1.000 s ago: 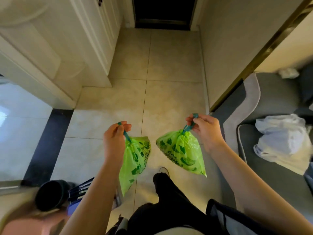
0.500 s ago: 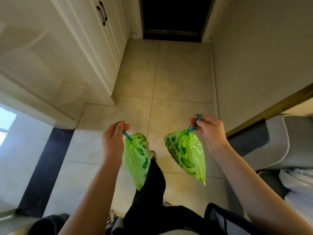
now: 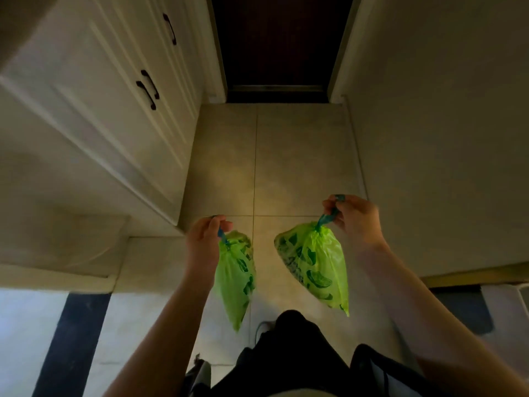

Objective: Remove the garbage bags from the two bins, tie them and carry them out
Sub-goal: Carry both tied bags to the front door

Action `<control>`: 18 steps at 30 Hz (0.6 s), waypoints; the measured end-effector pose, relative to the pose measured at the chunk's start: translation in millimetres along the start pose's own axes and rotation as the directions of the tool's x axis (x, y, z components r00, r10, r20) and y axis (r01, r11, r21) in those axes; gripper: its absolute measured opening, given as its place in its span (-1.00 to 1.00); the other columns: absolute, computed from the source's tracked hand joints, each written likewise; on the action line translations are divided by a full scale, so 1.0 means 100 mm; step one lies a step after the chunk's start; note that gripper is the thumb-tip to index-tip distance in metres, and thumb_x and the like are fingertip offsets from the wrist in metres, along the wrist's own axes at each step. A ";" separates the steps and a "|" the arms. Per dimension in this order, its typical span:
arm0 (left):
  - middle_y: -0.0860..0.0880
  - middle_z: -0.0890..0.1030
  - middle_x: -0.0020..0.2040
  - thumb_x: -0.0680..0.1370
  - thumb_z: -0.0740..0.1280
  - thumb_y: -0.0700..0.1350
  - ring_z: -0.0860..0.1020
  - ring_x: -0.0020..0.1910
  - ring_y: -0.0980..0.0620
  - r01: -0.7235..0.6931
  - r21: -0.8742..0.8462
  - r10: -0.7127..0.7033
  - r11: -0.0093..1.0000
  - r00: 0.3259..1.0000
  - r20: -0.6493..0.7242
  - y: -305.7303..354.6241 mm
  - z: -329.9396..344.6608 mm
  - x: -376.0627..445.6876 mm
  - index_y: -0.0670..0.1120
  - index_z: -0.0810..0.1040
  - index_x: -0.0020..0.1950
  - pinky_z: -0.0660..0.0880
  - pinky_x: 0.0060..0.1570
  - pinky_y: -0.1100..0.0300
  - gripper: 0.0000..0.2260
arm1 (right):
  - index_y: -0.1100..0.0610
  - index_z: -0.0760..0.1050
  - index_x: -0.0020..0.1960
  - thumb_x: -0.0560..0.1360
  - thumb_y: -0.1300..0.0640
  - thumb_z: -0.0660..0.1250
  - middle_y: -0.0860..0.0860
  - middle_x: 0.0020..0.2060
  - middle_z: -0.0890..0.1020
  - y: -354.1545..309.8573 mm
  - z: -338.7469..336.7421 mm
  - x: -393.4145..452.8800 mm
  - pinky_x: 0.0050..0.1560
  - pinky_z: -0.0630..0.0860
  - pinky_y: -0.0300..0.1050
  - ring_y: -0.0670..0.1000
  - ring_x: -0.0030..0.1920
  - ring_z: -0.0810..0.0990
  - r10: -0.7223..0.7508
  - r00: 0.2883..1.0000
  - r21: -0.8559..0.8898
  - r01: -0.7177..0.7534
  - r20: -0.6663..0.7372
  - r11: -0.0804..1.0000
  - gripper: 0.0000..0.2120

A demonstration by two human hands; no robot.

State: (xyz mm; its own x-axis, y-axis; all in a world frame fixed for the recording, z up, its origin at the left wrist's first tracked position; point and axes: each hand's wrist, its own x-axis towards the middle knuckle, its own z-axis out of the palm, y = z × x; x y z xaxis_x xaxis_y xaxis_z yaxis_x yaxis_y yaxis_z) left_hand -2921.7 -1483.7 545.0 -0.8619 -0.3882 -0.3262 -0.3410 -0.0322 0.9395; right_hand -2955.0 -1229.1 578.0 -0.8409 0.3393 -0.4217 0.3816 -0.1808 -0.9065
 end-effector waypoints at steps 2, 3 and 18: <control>-0.02 0.67 -0.26 0.58 0.22 -0.25 0.62 -0.14 -0.04 -0.010 -0.024 0.010 1.000 1.000 -0.021 0.14 0.18 0.37 -0.07 0.61 -0.16 0.52 0.15 -0.10 -0.79 | 0.18 0.53 -0.21 0.53 0.42 0.10 0.11 -0.26 0.61 -0.19 0.11 0.31 -0.20 0.60 -0.26 0.01 -0.26 0.59 -0.020 1.000 -0.014 0.020 -0.007 1.000 -0.70; -0.05 0.66 -0.24 0.58 0.22 -0.25 0.62 -0.14 -0.04 -0.007 -0.031 0.006 0.999 0.999 -0.032 0.20 0.27 0.55 -0.07 0.61 -0.16 0.53 0.15 -0.10 -0.79 | 0.18 0.53 -0.20 0.53 0.42 0.10 0.11 -0.25 0.62 -0.29 0.17 0.48 -0.22 0.59 -0.28 0.01 -0.25 0.59 -0.022 1.000 -0.015 0.022 -0.008 1.000 -0.70; -0.06 0.66 -0.19 0.61 0.20 -0.23 0.64 -0.22 0.15 -0.053 -0.055 0.043 0.997 0.986 -0.158 1.26 1.60 2.93 -0.15 0.60 -0.02 0.52 -0.13 0.30 -0.82 | 0.27 0.53 -0.16 0.57 0.38 0.14 0.12 -0.26 0.59 -1.51 1.22 3.23 -0.17 0.59 -0.27 -0.08 -0.30 0.61 -0.065 0.987 -0.061 0.074 0.145 0.995 -0.77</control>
State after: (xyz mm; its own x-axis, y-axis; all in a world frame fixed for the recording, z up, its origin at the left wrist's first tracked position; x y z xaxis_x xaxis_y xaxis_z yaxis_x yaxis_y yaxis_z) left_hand -3277.2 -1454.2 551.2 -0.8058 -0.5298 -0.2645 -0.2738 -0.0627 0.9597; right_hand -3331.1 -1204.6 581.3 -0.9106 0.2127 -0.3544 0.3409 -0.0986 -0.9349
